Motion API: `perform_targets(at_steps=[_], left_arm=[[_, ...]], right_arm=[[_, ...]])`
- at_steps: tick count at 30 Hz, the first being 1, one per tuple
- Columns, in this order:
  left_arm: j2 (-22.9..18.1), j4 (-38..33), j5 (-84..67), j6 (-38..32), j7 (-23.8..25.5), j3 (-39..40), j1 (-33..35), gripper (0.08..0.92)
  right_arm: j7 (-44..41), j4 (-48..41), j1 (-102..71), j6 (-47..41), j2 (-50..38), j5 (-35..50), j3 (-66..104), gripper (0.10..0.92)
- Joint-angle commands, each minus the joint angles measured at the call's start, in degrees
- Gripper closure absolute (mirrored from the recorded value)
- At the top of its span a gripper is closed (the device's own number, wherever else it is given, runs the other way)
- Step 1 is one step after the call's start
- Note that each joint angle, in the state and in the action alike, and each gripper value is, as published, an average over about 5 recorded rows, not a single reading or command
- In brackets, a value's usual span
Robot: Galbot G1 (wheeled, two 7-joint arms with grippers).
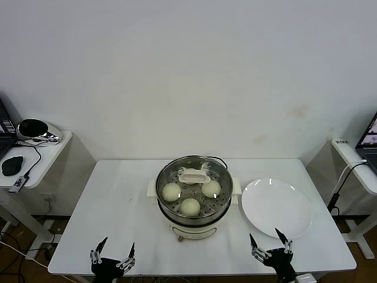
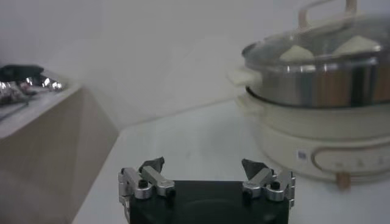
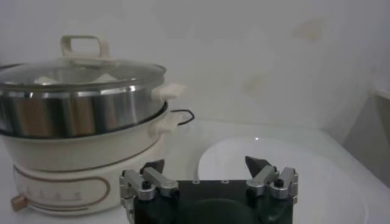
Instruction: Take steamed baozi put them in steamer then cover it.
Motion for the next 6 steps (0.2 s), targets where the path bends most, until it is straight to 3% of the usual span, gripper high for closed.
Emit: perform_targets(at_steps=[1,6], left_arm=[[-0.8,-1.6,0.0,1.6,1.1,0.1,1.9,0.177],[-0.9,-2.0,-0.2,1.2,1.1,0.0,2.3,0.177]], right_arm=[[-0.8,0.7,-0.2,-1.7,0.1,-2.2,0.2,0.203],[-0.7,0.5,-0.1,-1.6,0.0,-2.4,0.0,0.203]])
